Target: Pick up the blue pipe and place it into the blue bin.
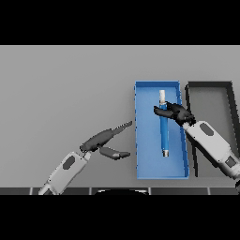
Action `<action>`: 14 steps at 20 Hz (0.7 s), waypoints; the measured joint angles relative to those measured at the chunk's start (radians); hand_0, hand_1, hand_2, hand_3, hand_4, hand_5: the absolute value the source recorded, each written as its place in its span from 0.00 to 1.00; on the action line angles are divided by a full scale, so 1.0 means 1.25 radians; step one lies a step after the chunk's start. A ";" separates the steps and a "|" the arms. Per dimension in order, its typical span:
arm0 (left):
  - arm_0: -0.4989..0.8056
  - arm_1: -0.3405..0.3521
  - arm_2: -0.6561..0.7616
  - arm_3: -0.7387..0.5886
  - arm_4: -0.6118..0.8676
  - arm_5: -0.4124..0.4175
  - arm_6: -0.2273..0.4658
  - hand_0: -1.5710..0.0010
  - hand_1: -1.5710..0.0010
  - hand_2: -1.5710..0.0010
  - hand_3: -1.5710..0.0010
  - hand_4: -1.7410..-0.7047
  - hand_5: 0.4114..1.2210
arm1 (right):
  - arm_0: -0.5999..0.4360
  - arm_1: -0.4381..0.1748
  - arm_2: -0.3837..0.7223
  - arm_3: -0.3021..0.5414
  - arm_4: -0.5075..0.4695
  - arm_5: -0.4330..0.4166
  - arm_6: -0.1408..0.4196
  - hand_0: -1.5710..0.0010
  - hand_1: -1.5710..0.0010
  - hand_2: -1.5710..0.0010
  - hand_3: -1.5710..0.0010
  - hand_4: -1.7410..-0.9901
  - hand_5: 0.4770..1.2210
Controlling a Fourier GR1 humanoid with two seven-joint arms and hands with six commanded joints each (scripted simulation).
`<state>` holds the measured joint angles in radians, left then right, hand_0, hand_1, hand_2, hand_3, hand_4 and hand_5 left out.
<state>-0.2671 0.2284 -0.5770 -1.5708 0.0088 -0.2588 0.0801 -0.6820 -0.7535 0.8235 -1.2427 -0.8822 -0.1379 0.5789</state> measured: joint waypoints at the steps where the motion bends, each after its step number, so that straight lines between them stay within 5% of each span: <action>1: 0.003 -0.006 -0.003 -0.005 0.002 0.002 0.005 1.00 1.00 1.00 1.00 0.81 0.05 | 0.003 0.002 0.007 0.004 0.014 0.001 -0.016 0.95 0.96 0.96 0.97 0.82 0.39; 4: 0.016 0.005 -0.001 -0.012 0.004 0.001 -0.005 1.00 1.00 1.00 1.00 0.80 0.06 | -0.003 0.000 0.013 0.019 0.032 -0.012 -0.005 0.98 0.98 0.98 0.98 0.82 0.31; 6: 0.010 -0.006 -0.003 -0.009 -0.003 0.010 0.001 1.00 1.00 1.00 1.00 0.80 0.06 | 0.000 0.010 0.006 0.036 0.028 -0.004 -0.034 0.99 0.99 0.99 0.99 0.83 0.29; 14: -0.008 -0.014 0.004 -0.004 0.014 0.004 0.019 1.00 1.00 1.00 1.00 0.79 0.07 | -0.003 0.002 0.002 0.029 0.021 0.018 -0.037 0.99 0.99 0.99 1.00 0.82 0.27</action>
